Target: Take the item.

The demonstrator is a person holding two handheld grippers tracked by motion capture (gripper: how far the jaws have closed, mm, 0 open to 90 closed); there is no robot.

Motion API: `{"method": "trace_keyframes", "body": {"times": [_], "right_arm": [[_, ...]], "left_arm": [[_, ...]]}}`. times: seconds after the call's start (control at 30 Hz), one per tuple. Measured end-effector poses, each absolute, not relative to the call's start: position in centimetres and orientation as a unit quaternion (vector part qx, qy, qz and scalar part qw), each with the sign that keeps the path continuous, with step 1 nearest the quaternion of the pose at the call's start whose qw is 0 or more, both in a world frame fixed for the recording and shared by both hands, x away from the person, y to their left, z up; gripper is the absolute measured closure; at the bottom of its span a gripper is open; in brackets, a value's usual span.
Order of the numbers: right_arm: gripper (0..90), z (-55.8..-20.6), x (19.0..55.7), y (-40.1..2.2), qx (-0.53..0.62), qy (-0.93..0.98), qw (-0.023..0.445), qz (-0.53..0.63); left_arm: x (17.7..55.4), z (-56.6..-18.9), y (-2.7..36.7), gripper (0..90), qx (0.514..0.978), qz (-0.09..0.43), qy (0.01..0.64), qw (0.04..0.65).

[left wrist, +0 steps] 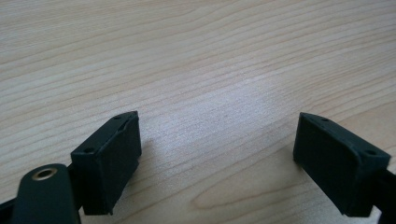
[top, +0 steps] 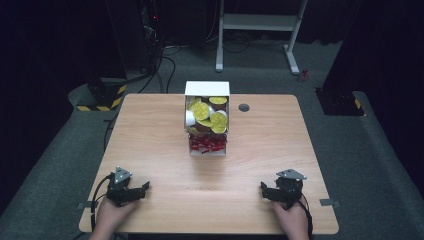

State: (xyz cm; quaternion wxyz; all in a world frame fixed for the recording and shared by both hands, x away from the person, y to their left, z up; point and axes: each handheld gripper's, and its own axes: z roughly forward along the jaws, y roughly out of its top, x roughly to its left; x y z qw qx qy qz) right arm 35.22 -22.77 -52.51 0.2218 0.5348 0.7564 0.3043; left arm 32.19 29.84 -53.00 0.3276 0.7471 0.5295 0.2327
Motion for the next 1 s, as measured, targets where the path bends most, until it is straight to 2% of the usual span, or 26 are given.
{"method": "trace_keyframes", "body": {"times": [1.0], "right_arm": [[7.9,-52.52,35.20,-22.79,0.533,0.757,0.223,0.305]], "left_arm": [[32.21,-52.99,29.90,17.2,0.744,0.237,0.532,0.328]]}}
